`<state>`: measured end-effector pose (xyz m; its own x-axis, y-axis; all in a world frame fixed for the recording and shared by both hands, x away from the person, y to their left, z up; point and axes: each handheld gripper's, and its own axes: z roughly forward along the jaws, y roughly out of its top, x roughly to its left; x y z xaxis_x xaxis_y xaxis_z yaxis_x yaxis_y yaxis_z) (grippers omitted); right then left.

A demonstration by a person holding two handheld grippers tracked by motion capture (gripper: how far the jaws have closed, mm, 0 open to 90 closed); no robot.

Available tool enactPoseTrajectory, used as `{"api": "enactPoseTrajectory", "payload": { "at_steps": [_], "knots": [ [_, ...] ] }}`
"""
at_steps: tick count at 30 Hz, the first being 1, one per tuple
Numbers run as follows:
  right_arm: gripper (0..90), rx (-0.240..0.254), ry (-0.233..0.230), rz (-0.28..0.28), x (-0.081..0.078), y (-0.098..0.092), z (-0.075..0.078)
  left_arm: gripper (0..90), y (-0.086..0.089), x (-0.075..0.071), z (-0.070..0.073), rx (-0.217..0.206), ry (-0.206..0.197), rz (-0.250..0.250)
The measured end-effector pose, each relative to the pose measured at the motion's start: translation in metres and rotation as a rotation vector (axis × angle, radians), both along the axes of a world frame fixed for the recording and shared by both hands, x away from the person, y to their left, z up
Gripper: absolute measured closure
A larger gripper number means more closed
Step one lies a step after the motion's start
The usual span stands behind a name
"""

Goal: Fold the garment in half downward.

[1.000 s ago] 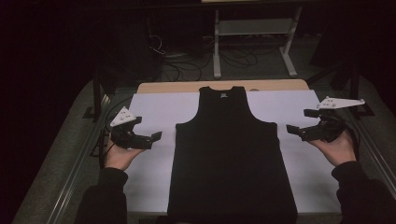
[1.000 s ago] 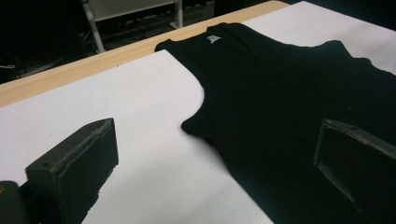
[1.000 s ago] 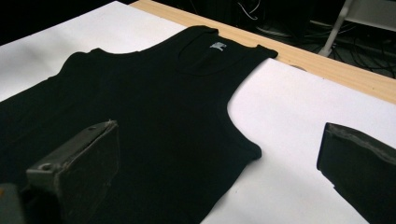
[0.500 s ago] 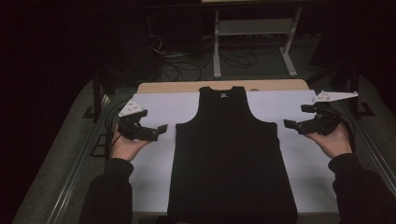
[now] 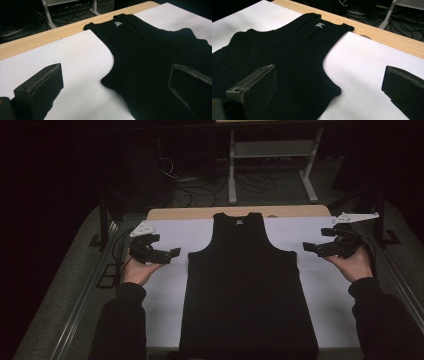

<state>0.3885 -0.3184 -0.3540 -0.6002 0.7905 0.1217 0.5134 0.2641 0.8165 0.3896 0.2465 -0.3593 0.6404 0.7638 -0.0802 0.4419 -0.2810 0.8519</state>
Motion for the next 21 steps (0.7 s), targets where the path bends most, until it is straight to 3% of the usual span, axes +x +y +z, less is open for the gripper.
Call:
{"api": "enactPoseTrajectory", "payload": {
  "at_steps": [11, 21],
  "knots": [
    [0.0, -0.003, 0.034, -0.003, 0.014, -0.003, -0.013, 0.0, 0.005, 0.019, -0.012, -0.010, 0.061, 0.028],
    [0.0, -0.004, 0.082, -0.006, 0.026, 0.000, -0.028, 0.0, -0.003, 0.031, -0.013, -0.011, 0.073, 0.018]
  ]
}}
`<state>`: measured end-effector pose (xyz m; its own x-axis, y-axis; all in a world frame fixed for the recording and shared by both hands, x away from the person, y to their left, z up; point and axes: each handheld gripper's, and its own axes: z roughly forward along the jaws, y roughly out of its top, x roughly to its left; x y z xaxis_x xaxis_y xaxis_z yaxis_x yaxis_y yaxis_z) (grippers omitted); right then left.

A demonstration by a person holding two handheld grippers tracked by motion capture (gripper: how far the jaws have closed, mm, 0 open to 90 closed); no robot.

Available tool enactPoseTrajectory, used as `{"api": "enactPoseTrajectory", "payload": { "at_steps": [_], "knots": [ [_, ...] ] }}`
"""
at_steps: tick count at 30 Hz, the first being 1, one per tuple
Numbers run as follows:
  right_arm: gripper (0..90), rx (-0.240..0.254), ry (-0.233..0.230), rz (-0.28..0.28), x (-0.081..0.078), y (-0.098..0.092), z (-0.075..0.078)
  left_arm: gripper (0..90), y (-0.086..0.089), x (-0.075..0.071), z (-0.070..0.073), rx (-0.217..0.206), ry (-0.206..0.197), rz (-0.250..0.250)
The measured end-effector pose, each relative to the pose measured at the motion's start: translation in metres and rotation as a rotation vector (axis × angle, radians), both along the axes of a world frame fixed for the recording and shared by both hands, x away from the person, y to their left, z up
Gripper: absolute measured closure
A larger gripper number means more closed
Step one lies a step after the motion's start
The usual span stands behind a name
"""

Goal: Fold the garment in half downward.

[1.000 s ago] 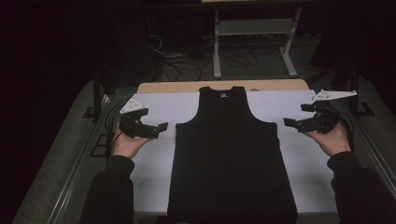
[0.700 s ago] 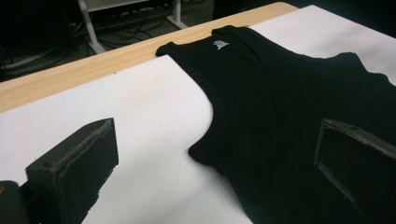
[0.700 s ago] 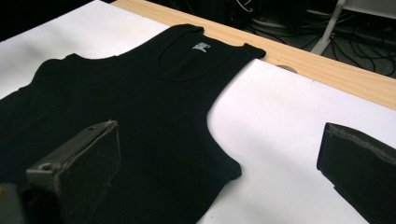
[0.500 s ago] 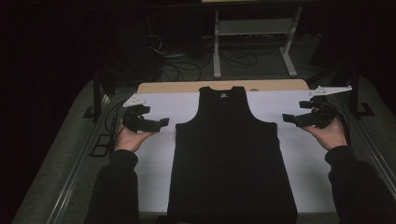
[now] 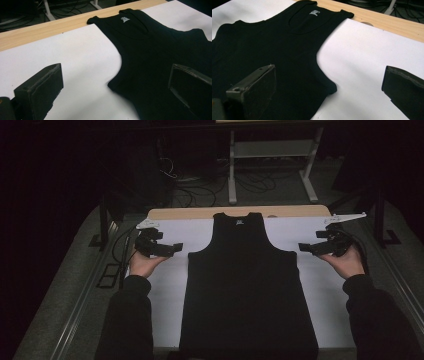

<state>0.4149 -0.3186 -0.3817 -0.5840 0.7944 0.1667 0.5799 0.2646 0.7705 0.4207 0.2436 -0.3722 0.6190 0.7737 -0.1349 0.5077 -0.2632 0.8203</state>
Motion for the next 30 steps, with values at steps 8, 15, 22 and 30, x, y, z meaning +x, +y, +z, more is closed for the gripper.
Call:
{"api": "enactPoseTrajectory", "payload": {
  "at_steps": [8, 15, 22, 30],
  "knots": [
    [0.0, 0.016, 0.023, 0.002, 0.009, 0.004, -0.013, 0.0, -0.010, 0.009, -0.012, -0.013, 0.031, -0.015],
    [0.0, 0.000, 0.046, 0.008, 0.014, 0.010, -0.022, 0.0, -0.017, 0.015, -0.023, -0.019, 0.065, -0.010],
    [0.0, 0.000, 0.064, 0.006, 0.017, 0.011, -0.028, 0.0, -0.021, 0.020, -0.032, 0.002, 0.093, -0.009],
    [0.0, -0.007, 0.090, 0.010, 0.022, 0.014, -0.038, 0.0, -0.025, 0.025, -0.045, 0.009, 0.124, -0.023]
  ]
}}
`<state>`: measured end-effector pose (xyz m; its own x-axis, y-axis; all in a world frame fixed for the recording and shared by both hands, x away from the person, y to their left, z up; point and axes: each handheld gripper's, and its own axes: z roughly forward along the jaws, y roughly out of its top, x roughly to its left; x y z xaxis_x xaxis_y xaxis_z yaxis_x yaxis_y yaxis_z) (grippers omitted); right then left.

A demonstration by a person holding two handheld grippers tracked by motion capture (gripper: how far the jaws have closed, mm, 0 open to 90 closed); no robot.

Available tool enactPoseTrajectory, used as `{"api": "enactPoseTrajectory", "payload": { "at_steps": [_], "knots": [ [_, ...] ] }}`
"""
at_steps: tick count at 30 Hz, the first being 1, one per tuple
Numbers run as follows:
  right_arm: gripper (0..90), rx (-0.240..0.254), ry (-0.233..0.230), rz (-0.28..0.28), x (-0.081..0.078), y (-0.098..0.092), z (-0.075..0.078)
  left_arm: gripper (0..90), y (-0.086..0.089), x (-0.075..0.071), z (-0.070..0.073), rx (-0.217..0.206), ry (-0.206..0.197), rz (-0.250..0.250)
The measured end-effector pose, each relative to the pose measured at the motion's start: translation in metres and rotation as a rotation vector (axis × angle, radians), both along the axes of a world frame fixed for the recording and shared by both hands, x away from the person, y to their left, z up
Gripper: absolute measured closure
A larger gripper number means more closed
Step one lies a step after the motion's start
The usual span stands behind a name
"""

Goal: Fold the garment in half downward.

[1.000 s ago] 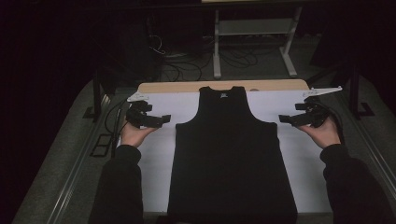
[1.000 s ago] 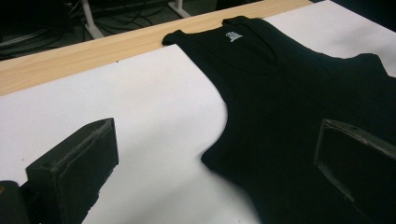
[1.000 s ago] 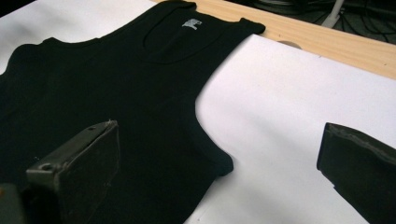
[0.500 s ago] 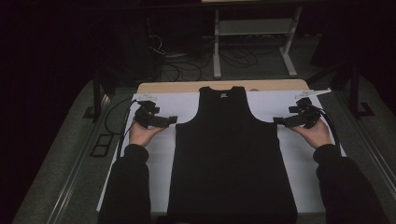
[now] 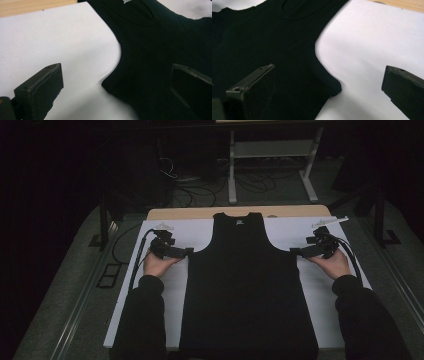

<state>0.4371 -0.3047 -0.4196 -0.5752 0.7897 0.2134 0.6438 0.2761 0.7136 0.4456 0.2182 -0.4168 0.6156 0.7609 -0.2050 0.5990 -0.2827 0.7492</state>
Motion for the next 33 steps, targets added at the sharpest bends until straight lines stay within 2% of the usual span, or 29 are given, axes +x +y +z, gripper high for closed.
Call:
{"api": "enactPoseTrajectory", "payload": {
  "at_steps": [5, 14, 22, 25, 33],
  "knots": [
    [0.0, -0.014, 0.016, 0.007, 0.003, 0.003, -0.007, 0.0, -0.005, 0.003, -0.010, 0.007, 0.034, -0.015],
    [1.1, -0.009, 0.036, 0.017, 0.005, 0.007, -0.016, 0.0, -0.009, 0.005, -0.018, 0.006, 0.056, -0.020],
    [4.9, -0.030, 0.052, 0.046, 0.005, 0.012, -0.021, 0.0, -0.012, 0.006, -0.026, 0.018, 0.091, -0.035],
    [9.6, -0.033, 0.056, 0.051, 0.006, 0.013, -0.023, 0.0, -0.014, 0.007, -0.029, 0.024, 0.103, -0.039],
    [19.8, -0.063, 0.068, 0.049, 0.006, 0.015, -0.027, 11.2, -0.014, 0.005, -0.032, 0.010, 0.098, -0.029]
  ]
}}
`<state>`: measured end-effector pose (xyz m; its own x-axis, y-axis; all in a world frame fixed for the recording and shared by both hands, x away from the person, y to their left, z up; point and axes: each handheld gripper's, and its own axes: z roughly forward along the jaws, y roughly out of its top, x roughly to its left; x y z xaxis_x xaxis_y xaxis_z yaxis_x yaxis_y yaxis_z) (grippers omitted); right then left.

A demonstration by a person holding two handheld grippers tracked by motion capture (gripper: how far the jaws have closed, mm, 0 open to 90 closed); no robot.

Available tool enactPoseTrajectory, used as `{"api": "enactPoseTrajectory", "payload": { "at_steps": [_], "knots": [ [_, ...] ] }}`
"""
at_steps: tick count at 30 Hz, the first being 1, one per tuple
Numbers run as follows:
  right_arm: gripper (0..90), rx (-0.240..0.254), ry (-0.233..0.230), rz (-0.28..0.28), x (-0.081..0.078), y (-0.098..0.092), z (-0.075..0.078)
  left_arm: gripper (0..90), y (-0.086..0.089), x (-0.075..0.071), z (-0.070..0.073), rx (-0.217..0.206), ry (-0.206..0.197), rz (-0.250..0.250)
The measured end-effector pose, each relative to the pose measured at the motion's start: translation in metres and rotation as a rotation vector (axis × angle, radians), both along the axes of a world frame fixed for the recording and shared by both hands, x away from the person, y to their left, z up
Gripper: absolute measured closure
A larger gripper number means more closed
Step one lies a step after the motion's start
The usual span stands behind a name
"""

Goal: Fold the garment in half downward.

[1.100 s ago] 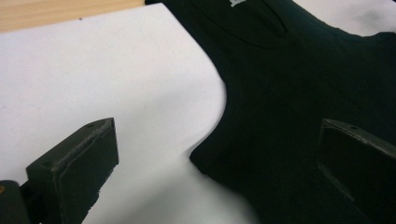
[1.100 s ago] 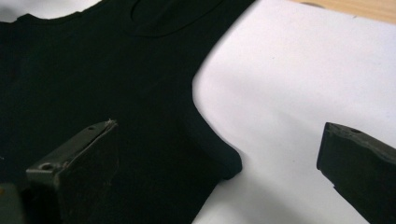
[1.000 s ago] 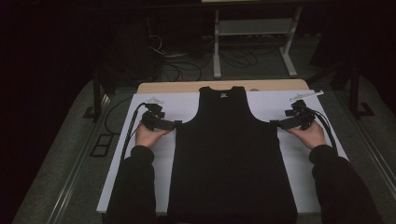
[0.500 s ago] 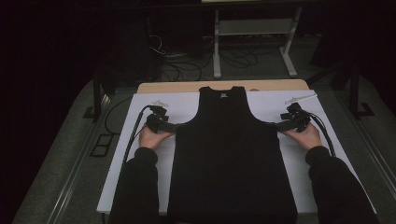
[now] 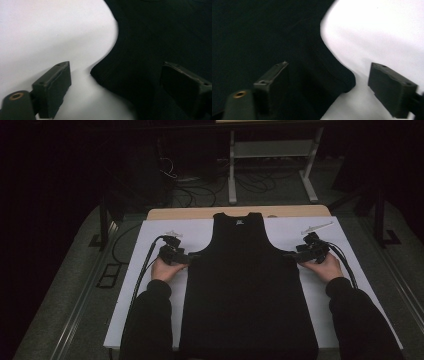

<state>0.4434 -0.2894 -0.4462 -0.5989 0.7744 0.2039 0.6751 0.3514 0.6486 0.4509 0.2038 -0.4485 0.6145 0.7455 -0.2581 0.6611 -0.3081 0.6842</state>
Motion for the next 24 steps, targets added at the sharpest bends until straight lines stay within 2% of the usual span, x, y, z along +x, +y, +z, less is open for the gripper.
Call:
{"api": "enactPoseTrajectory", "payload": {
  "at_steps": [3, 5, 8, 16, 24],
  "knots": [
    [26.5, 0.003, -0.003, -0.011, 0.0001, -0.0008, 0.0004, 15.5, -0.0002, 0.0000, 0.0006, 0.002, 0.001, 0.008],
    [30.9, 0.002, -0.001, -0.017, 0.0001, -0.0014, 0.0002, 21.5, -0.0032, -0.0021, 0.0012, 0.035, -0.013, 0.020],
    [37.7, -0.004, 0.000, -0.027, 0.0005, -0.0019, -0.0013, 29.6, -0.0071, -0.0039, 0.0020, 0.058, -0.029, 0.010],
    [55.6, -0.013, 0.000, -0.038, 0.0005, -0.0020, -0.0017, 48.9, -0.0068, -0.0034, 0.0015, 0.047, -0.030, 0.015],
    [69.0, -0.016, 0.003, -0.029, 0.0008, -0.0025, -0.0016, 61.0, -0.0079, -0.0030, 0.0001, 0.035, -0.031, 0.022]
  ]
}}
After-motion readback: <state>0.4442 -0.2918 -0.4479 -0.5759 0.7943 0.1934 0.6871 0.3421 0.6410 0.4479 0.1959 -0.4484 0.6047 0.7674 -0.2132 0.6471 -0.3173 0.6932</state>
